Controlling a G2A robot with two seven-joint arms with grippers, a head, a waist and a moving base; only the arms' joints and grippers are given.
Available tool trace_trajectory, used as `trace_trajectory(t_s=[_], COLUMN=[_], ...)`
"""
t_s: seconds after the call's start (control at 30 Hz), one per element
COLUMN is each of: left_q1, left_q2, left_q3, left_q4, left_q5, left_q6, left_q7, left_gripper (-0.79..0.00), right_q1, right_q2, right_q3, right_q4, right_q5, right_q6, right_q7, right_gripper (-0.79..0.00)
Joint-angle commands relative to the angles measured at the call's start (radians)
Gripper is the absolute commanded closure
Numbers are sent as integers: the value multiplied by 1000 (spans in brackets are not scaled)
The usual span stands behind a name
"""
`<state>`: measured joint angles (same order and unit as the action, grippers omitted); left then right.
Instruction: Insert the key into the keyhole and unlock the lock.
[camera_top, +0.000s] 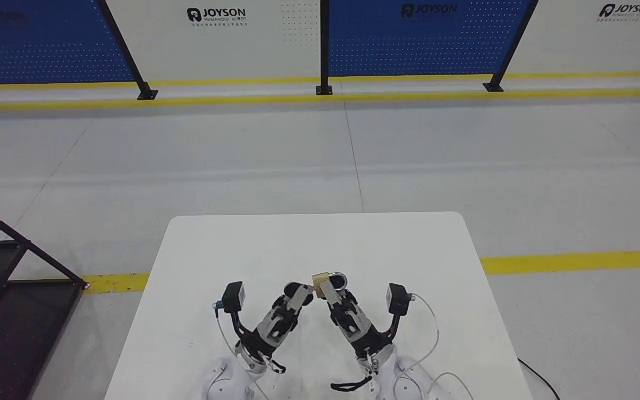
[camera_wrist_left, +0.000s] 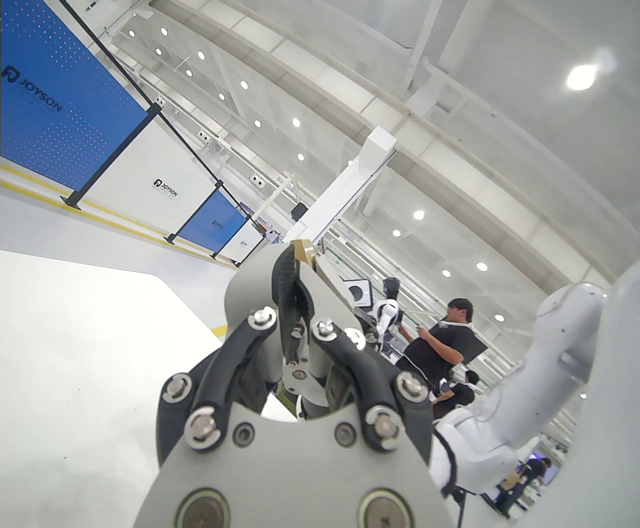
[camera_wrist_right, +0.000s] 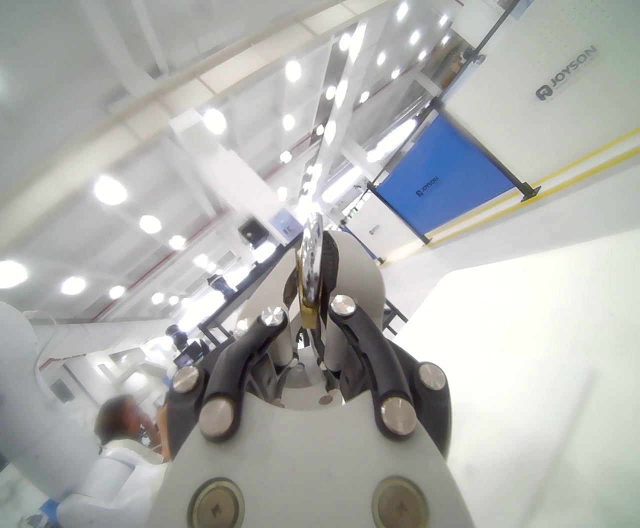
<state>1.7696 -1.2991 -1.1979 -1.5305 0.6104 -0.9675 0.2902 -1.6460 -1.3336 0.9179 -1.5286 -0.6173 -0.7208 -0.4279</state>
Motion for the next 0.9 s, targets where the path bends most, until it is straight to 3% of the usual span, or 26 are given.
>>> trace_trajectory(t_s=[0.0,0.43,0.87], left_q1=[2,5,-13], left_q2=[-2,-14,-7], left_q3=[-2,0,14], left_q4=[-1,9,36], left_q5=[55,441,789], left_q6=[8,116,321], left_q7=[37,316,560], left_gripper=[0,0,0], right_q1=[-2,-14,-21], right_q2=[0,1,2], right_q3=[2,12,21], right_q4=[-2,-15,-23], right_q5=[0,10,19], right_q6=[2,25,28], right_q7=[5,40,60], right_gripper=[0,0,0])
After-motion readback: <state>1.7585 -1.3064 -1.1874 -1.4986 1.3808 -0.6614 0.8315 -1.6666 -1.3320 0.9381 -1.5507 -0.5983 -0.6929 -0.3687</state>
